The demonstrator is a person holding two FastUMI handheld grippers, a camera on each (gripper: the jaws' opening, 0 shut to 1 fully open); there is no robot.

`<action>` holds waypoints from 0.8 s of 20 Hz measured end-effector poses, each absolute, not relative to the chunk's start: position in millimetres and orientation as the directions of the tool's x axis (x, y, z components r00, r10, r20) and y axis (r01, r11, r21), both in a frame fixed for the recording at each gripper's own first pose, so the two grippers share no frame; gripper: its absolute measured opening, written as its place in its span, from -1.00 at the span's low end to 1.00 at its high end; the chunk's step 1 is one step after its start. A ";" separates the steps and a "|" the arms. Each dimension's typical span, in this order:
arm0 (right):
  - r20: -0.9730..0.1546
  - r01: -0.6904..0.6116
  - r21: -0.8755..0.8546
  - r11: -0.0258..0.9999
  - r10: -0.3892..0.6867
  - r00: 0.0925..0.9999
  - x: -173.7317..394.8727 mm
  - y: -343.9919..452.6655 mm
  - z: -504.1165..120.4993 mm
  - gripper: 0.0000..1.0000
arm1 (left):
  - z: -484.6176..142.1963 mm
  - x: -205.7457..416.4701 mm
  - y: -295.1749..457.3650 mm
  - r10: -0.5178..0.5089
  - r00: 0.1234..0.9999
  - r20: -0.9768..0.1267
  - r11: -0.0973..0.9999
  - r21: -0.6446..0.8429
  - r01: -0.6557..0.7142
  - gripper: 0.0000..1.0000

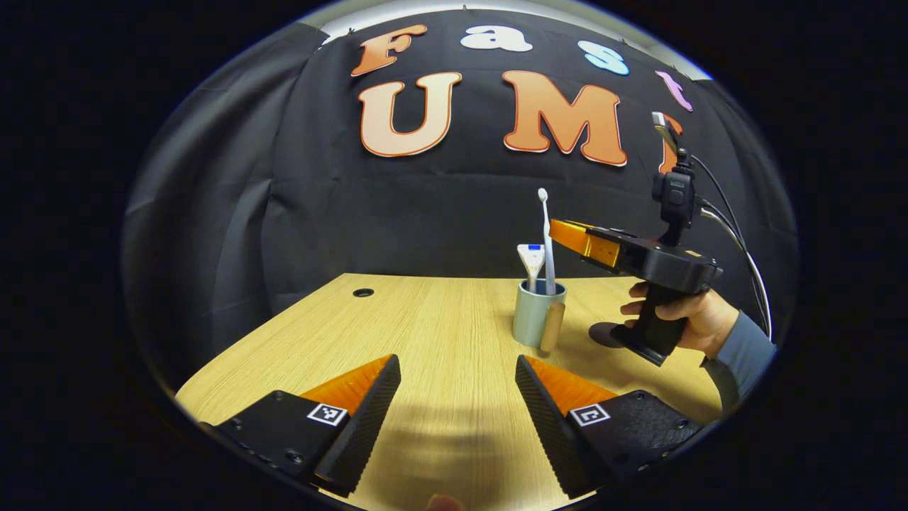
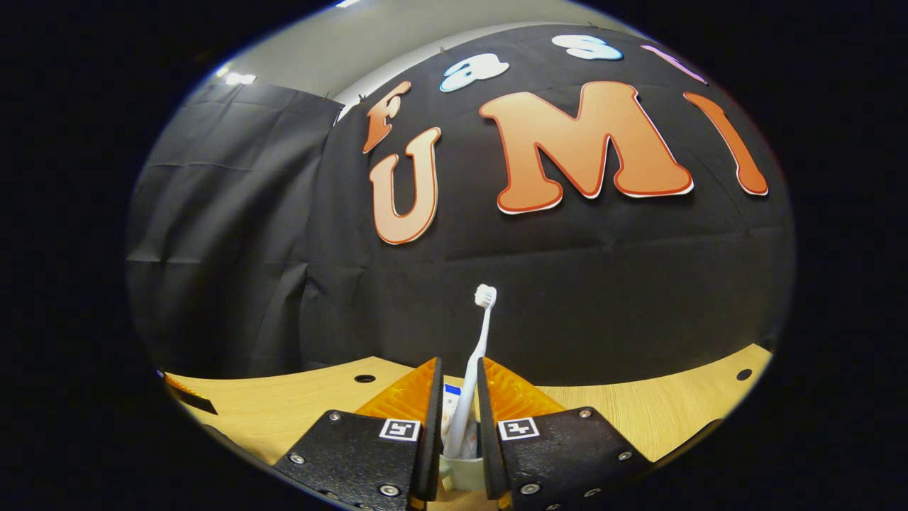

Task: Put the toothbrush and toothpaste on the desktop into the cup, then pick up the cup and place it on the coaster on the desktop.

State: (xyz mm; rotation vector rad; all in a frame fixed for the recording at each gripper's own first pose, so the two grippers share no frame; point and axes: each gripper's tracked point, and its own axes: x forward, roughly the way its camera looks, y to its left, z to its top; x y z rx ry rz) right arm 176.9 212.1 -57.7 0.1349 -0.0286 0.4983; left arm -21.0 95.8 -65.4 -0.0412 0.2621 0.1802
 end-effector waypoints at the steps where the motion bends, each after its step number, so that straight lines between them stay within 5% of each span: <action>1: 0.061 -0.472 0.106 0.875 0.468 0.881 176.7 207.8 -56.3 -0.46 | -65.2 -19.3 92.4 0.164 0.950 -0.264 0.984 -0.019 -0.176 0.95; 16: -0.079 -0.455 0.021 0.890 0.456 0.887 184.8 208.8 -116.7 -0.41 | -70.6 -21.4 95.0 0.166 0.945 -0.282 0.984 -0.018 -0.178 0.95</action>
